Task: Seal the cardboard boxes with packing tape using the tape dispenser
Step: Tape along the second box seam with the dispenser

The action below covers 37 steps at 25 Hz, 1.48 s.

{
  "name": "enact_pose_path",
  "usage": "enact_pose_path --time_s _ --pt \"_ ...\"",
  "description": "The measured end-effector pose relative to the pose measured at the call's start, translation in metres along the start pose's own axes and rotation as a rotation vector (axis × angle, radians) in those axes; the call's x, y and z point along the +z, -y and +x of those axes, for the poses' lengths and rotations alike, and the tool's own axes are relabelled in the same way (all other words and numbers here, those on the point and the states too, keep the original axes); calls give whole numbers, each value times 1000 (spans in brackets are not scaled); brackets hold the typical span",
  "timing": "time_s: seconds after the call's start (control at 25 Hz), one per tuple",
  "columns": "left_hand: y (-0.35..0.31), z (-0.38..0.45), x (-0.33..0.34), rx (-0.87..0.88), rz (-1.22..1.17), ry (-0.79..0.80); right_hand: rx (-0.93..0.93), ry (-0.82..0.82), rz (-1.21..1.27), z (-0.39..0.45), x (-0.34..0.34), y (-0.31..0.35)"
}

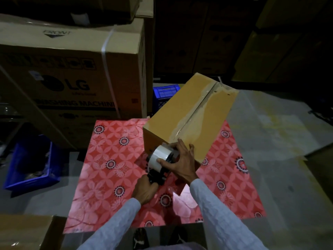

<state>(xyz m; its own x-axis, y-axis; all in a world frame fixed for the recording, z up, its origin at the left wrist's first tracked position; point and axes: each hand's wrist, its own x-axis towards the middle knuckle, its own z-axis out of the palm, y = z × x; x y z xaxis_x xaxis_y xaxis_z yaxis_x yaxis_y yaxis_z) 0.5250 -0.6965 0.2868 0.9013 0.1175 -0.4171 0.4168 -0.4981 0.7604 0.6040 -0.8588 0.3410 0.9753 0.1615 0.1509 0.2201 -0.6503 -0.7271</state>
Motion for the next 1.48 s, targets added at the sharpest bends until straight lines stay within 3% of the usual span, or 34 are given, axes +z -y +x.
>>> enact_pose_path --time_s 0.48,0.96,1.48 --pt "-16 18 1 -54 43 30 -10 -29 -30 0 -1 7" --pt "-18 25 -7 -105 124 87 92 5 -110 1 -1 20" --pt "-58 -2 -36 -175 32 145 246 17 -45 1 -26 45"
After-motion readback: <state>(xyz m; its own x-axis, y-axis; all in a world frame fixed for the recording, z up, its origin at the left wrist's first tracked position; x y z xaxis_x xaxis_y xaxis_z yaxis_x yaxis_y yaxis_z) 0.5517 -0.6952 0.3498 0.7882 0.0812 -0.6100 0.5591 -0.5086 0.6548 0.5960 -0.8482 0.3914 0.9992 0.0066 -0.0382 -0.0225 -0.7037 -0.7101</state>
